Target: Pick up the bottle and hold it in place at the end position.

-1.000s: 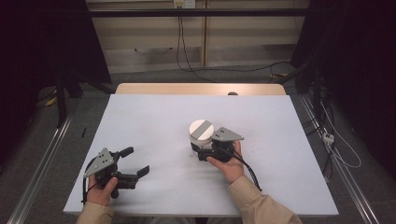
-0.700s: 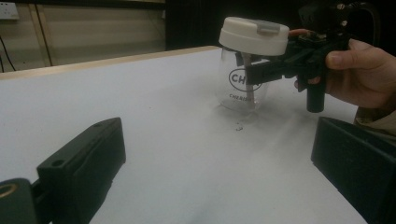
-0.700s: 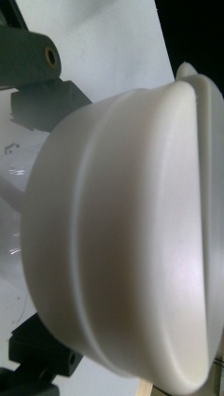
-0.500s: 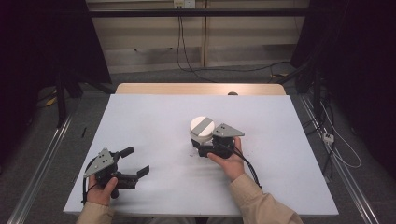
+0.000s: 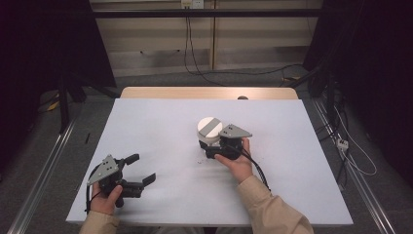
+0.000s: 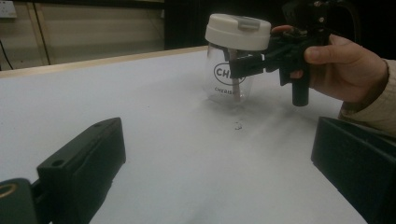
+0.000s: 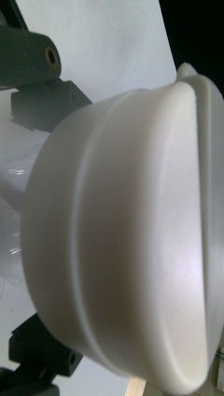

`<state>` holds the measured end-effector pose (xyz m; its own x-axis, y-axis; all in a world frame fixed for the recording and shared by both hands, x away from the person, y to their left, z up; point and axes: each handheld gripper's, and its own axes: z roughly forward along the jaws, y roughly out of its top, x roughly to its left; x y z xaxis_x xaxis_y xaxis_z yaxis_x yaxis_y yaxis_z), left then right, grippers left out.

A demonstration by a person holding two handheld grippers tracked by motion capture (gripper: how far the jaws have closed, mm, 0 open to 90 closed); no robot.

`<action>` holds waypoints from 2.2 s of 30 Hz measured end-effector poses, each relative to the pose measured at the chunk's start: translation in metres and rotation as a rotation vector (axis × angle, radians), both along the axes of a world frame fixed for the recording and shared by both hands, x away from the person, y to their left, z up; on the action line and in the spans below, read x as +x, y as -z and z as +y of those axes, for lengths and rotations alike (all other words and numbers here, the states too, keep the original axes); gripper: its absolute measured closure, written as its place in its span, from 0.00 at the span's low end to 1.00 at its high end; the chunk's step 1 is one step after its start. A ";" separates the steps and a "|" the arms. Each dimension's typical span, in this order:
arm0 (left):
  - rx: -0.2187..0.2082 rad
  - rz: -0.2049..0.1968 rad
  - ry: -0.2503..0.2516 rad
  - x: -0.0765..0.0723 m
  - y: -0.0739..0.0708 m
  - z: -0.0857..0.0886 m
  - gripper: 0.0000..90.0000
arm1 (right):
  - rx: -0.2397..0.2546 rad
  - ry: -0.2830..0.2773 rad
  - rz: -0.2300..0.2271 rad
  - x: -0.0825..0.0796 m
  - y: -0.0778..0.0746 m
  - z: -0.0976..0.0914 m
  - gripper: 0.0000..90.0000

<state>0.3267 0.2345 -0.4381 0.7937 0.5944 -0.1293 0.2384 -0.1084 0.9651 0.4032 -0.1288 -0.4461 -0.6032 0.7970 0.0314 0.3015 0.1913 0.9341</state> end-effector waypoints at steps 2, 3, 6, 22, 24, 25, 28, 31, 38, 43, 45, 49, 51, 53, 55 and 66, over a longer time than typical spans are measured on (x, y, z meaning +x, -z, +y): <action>0.000 0.000 -0.001 0.000 0.000 0.000 0.03 | -0.002 0.003 0.000 0.001 0.001 0.000 0.21; 0.000 0.001 0.000 0.000 0.000 0.000 0.03 | -0.001 0.003 0.000 0.002 0.001 -0.001 0.21; -0.001 0.001 -0.001 0.000 0.000 0.000 0.03 | -0.006 0.003 0.005 0.003 0.001 -0.001 0.21; -0.003 0.003 0.002 0.000 0.000 0.000 0.03 | 0.005 0.007 -0.006 0.014 -0.001 0.001 0.21; -0.003 0.003 0.000 0.000 0.000 0.000 0.03 | 0.004 0.010 -0.005 0.015 0.000 0.001 0.21; -0.003 0.003 0.000 0.000 0.000 0.000 0.03 | 0.004 0.012 -0.008 0.016 0.000 0.001 0.21; -0.003 0.003 0.000 0.000 0.000 0.000 0.03 | 0.006 0.015 -0.003 0.017 0.001 0.000 0.21; -0.003 0.004 0.002 0.000 0.001 0.000 0.03 | 0.001 0.016 0.003 0.018 0.003 0.000 0.21; -0.002 0.004 0.005 0.000 0.001 -0.001 0.03 | 0.002 0.021 0.014 0.023 -0.001 -0.003 0.21; -0.002 0.004 0.002 0.000 0.001 0.000 0.03 | 0.000 0.015 0.003 0.029 -0.006 0.000 0.21; 0.000 0.004 0.002 0.000 0.001 0.000 0.03 | 0.003 0.016 0.013 0.031 -0.005 0.000 0.21; -0.001 0.003 0.004 0.000 0.001 0.000 0.03 | 0.002 0.019 0.015 0.033 -0.003 -0.001 0.21; -0.002 0.004 0.004 0.000 0.001 0.000 0.03 | 0.001 0.017 0.018 0.033 -0.002 -0.001 0.21; -0.001 0.003 0.005 0.000 0.001 0.000 0.03 | -0.006 0.016 0.018 0.033 -0.001 0.000 0.21; -0.002 0.004 0.004 0.000 0.001 0.000 0.03 | -0.013 0.014 0.021 0.033 0.000 0.001 0.21; -0.004 0.004 0.006 0.000 0.001 0.000 0.03 | -0.031 0.011 0.023 0.033 0.005 0.004 0.21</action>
